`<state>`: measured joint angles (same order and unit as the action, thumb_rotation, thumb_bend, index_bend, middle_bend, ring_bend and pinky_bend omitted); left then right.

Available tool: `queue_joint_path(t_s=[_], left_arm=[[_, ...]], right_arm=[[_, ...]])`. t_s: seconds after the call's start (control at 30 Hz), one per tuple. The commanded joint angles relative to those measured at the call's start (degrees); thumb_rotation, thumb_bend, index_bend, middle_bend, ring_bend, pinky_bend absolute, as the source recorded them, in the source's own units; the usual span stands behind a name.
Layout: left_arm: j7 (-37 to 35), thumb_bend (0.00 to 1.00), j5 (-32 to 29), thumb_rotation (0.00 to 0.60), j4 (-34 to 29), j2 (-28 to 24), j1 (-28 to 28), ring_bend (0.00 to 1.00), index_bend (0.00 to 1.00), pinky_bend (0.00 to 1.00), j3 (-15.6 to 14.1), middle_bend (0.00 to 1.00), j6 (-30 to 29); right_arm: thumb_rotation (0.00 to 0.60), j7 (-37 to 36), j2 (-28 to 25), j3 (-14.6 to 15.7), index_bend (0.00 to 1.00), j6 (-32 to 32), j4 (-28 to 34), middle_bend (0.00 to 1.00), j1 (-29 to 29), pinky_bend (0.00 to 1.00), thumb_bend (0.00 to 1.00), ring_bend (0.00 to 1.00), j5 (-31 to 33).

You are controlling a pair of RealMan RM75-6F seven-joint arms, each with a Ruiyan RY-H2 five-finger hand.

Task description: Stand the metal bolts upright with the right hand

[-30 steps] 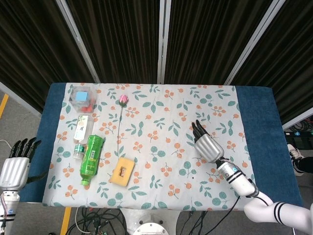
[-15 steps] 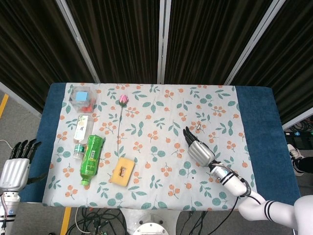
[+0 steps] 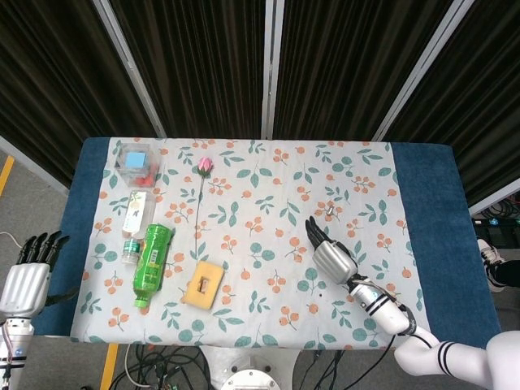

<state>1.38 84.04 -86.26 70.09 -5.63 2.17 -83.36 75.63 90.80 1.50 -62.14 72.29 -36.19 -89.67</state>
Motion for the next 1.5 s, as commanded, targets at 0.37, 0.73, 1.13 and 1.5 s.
queue_joint_path(t_s=[0.37, 0.73, 1.13, 1.5], left_arm=[[-0.10, 0.00, 0.07, 0.600, 0.21, 0.07, -0.19, 0.00, 0.13, 0.00, 0.06, 0.07, 0.23], [0.08, 0.00, 0.30, 0.600, 0.14, 0.05, -0.49, 0.00, 0.13, 0.00, 0.14, 0.07, 0.40], [0.36, 0.00, 0.27, 0.600, -0.18, -0.05, -0.56, 0.00, 0.13, 0.00, 0.05, 0.07, 0.53], [0.62, 0.00, 0.41, 0.600, -0.35, -0.05, -0.75, 0.00, 0.13, 0.00, 0.09, 0.07, 0.58]], right_arm=[[0.600, 0.94, -0.52, 0.18, 0.41, -0.71, 2.43, 0.14, 1.42, 0.00, 0.40, 0.00, -0.44], [0.600, 2.39, -2.18, -0.13, 0.41, -0.69, 5.46, 0.14, 2.70, 0.00, 0.40, 0.00, 0.66], [0.600, 2.62, -2.92, -0.59, 0.41, -0.39, 6.99, 0.14, 3.37, 0.00, 0.40, 0.00, 1.84], [0.600, 2.80, -3.29, -0.65, 0.41, -0.41, 7.58, 0.14, 4.04, 0.00, 0.40, 0.00, 2.80]])
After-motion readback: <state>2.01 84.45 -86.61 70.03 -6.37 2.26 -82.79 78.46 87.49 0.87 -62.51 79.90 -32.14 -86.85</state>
